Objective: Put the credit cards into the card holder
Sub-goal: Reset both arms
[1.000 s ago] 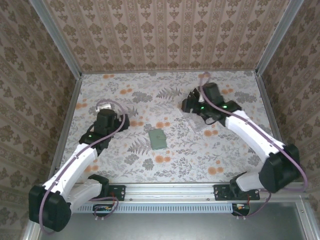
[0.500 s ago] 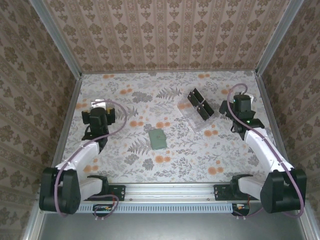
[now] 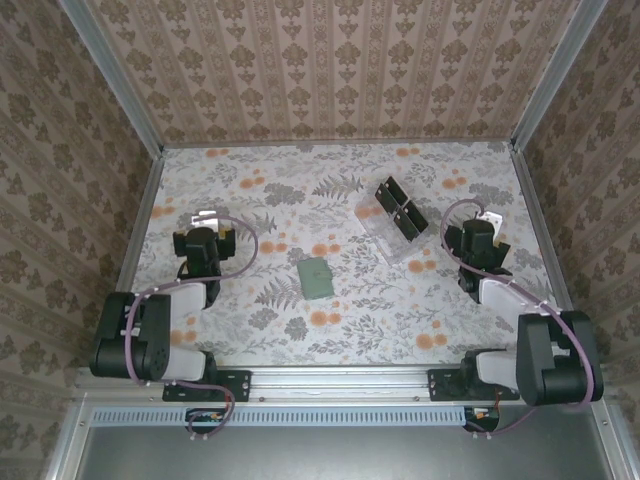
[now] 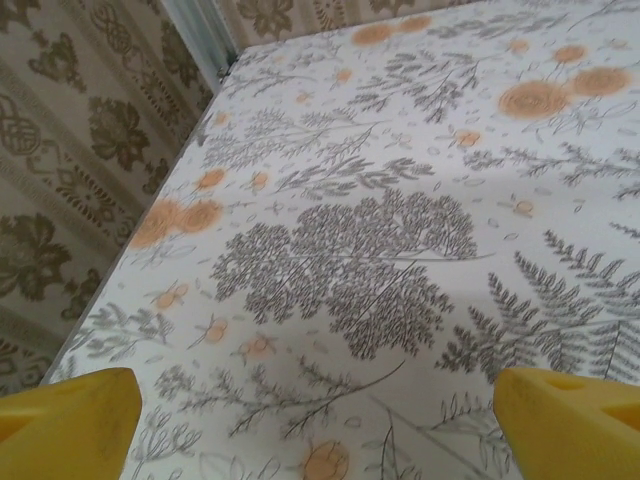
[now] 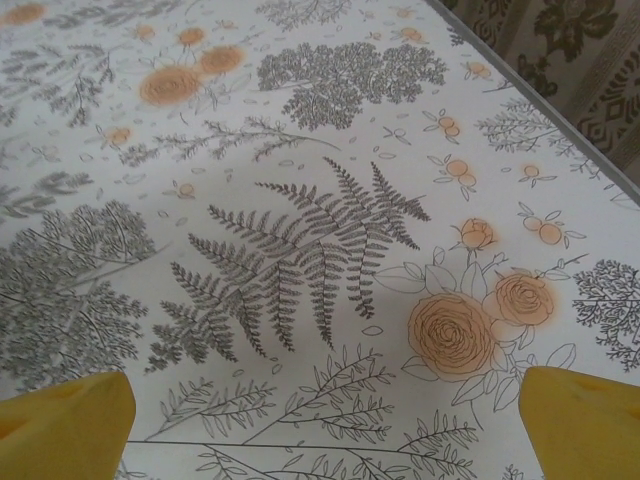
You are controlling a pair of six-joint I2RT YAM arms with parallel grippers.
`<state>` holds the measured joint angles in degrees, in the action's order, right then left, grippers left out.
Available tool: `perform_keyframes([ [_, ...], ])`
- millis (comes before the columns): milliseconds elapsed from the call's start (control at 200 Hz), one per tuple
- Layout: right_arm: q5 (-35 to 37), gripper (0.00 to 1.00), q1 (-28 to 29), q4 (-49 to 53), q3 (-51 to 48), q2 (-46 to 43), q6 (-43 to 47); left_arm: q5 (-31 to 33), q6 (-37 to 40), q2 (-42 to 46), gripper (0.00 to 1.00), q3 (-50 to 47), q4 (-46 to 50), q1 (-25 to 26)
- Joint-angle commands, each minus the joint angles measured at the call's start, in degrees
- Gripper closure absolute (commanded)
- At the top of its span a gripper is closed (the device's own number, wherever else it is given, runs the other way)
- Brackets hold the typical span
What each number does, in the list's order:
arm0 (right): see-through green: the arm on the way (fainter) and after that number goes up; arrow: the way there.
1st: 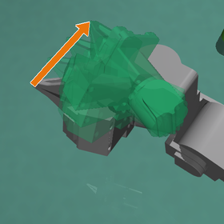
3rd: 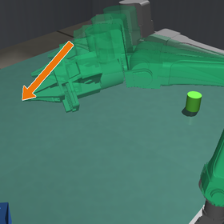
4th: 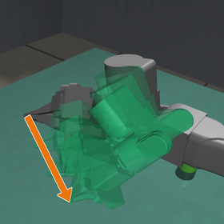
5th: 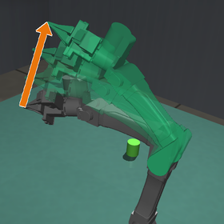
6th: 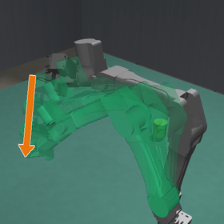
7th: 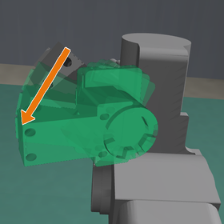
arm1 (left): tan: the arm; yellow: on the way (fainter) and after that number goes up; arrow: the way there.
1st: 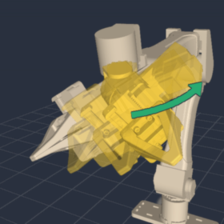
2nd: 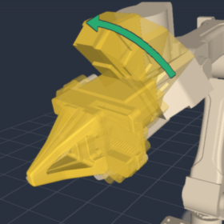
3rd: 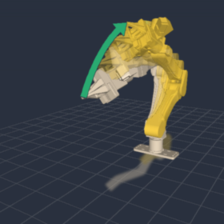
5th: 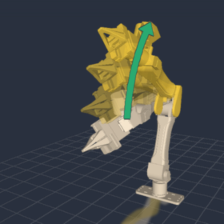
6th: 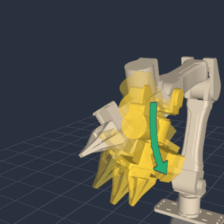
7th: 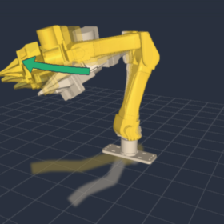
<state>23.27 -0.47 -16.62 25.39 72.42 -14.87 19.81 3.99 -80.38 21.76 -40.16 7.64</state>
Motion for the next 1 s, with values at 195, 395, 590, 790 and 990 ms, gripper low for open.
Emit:
perform_keyframes([
  [195, -12.3, 0.00, -1.3, -32.7, -6.1, 6.6, 6.5, -5.5, -1.5, -7.9, 0.00, -1.1, -14.2, -3.1],
  [395, -18.0, 0.01, -0.2, -41.2, -5.8, 16.2, 10.1, -7.7, -2.6, -8.1, 0.00, 0.3, -11.9, -4.5],
  [590, -17.8, 0.00, 0.2, -34.3, -2.8, 15.5, 10.5, -9.1, -2.8, -8.3, 0.00, 0.4, -11.8, -5.4],
  [790, -15.7, 0.00, 1.7, -33.1, -2.5, 15.1, 11.9, -9.1, -2.7, -8.3, 0.00, 0.3, -12.0, -5.4],
  [990, -15.7, 0.00, 1.8, -33.0, -2.4, 15.1, 12.0, -9.2, -2.8, -8.3, 0.00, 0.3, -12.0, -5.4],
])
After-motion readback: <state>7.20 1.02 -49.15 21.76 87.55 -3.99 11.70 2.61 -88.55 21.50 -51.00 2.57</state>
